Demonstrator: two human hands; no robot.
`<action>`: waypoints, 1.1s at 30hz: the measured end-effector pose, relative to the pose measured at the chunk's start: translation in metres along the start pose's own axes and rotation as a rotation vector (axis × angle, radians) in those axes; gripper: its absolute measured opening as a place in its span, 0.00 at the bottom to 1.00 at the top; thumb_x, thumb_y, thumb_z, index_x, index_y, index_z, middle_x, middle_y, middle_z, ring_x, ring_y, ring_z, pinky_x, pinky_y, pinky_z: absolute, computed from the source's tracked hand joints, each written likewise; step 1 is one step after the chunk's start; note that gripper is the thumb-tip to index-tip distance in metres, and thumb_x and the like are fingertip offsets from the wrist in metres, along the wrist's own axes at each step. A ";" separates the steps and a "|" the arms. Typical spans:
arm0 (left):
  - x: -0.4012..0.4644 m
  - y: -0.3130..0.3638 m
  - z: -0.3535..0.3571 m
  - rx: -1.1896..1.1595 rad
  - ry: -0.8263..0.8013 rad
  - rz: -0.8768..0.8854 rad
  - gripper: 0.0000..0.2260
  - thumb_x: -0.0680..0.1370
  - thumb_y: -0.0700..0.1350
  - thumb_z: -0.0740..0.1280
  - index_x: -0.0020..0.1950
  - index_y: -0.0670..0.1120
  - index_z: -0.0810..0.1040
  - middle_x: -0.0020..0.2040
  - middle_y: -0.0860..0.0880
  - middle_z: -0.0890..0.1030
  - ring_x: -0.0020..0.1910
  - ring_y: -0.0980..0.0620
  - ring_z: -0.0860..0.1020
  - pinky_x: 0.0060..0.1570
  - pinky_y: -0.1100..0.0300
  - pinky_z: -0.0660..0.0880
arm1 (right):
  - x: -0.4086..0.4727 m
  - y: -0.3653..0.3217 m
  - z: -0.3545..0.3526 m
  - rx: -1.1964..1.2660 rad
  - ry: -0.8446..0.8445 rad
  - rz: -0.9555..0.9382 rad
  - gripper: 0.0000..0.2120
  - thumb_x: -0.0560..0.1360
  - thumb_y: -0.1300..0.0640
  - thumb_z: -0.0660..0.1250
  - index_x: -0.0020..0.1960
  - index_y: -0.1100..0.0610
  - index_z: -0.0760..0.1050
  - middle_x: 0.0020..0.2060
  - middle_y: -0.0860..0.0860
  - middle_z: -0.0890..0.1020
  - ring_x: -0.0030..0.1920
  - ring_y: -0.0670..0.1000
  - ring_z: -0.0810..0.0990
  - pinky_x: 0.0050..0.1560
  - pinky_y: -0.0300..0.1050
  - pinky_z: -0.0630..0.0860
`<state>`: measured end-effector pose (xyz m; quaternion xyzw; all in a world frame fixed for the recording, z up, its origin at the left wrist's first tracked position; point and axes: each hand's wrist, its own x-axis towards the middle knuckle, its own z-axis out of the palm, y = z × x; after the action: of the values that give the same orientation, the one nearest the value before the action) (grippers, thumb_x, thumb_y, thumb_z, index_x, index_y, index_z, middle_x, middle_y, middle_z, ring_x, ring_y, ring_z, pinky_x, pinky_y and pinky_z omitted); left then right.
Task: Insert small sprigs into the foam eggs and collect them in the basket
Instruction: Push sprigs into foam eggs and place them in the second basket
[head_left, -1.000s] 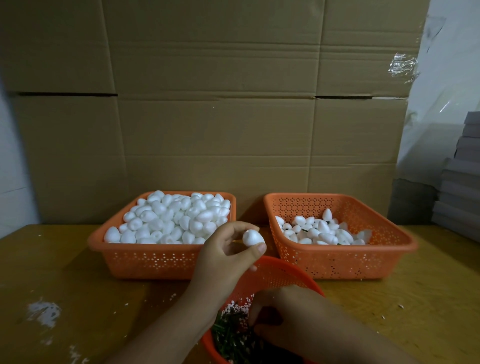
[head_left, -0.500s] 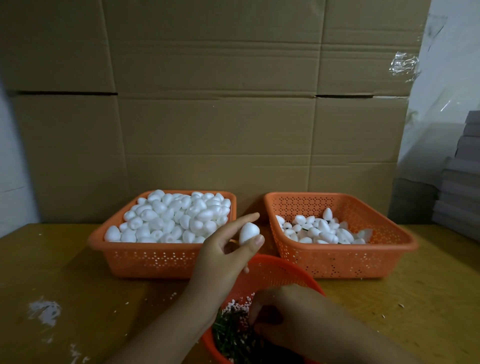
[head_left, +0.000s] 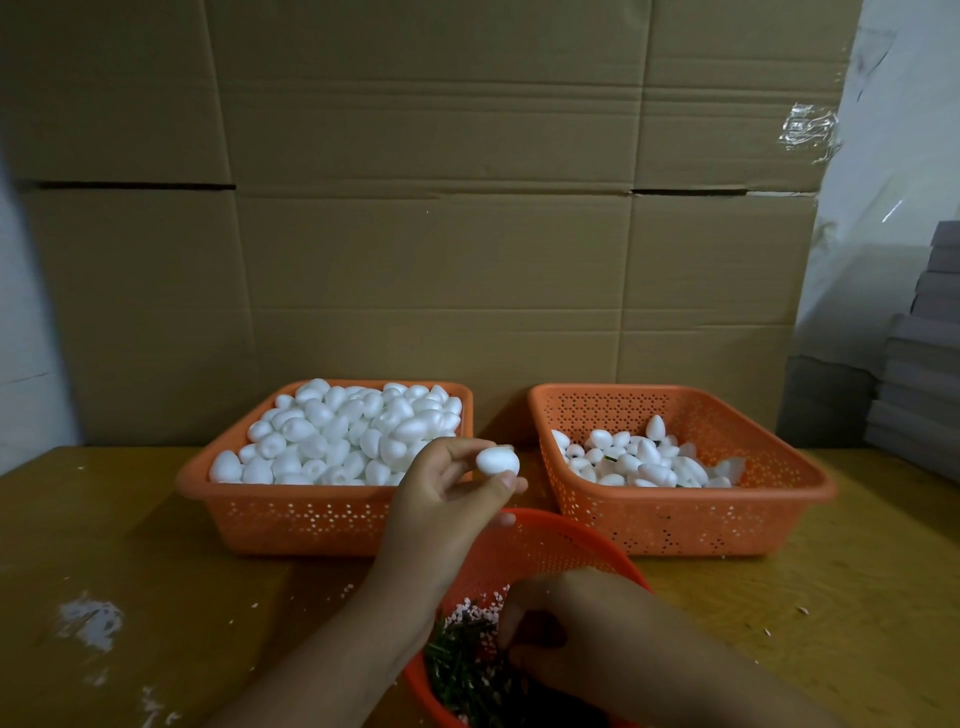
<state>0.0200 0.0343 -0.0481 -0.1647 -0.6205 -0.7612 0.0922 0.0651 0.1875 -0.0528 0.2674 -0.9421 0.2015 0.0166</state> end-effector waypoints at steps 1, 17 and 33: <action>0.000 0.001 0.000 0.005 0.002 0.005 0.09 0.76 0.34 0.69 0.53 0.44 0.78 0.48 0.51 0.86 0.45 0.50 0.85 0.38 0.61 0.80 | 0.000 0.000 0.000 -0.008 0.002 -0.001 0.10 0.73 0.47 0.67 0.53 0.36 0.75 0.50 0.34 0.80 0.45 0.31 0.75 0.43 0.20 0.66; 0.000 0.001 0.000 0.109 0.037 0.071 0.11 0.75 0.37 0.72 0.50 0.52 0.82 0.42 0.53 0.85 0.35 0.57 0.81 0.34 0.65 0.77 | 0.000 0.002 0.000 -0.002 -0.019 0.005 0.10 0.74 0.47 0.67 0.53 0.36 0.75 0.50 0.34 0.80 0.44 0.30 0.73 0.42 0.21 0.66; 0.002 -0.003 -0.001 0.151 0.067 0.114 0.10 0.76 0.38 0.70 0.52 0.51 0.81 0.40 0.53 0.84 0.35 0.55 0.82 0.34 0.65 0.76 | 0.003 0.004 0.002 0.121 0.168 0.034 0.09 0.74 0.56 0.69 0.50 0.44 0.82 0.48 0.35 0.80 0.52 0.34 0.75 0.55 0.28 0.70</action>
<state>0.0170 0.0337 -0.0501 -0.1670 -0.6621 -0.7110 0.1682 0.0604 0.1881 -0.0558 0.2338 -0.9279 0.2802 0.0759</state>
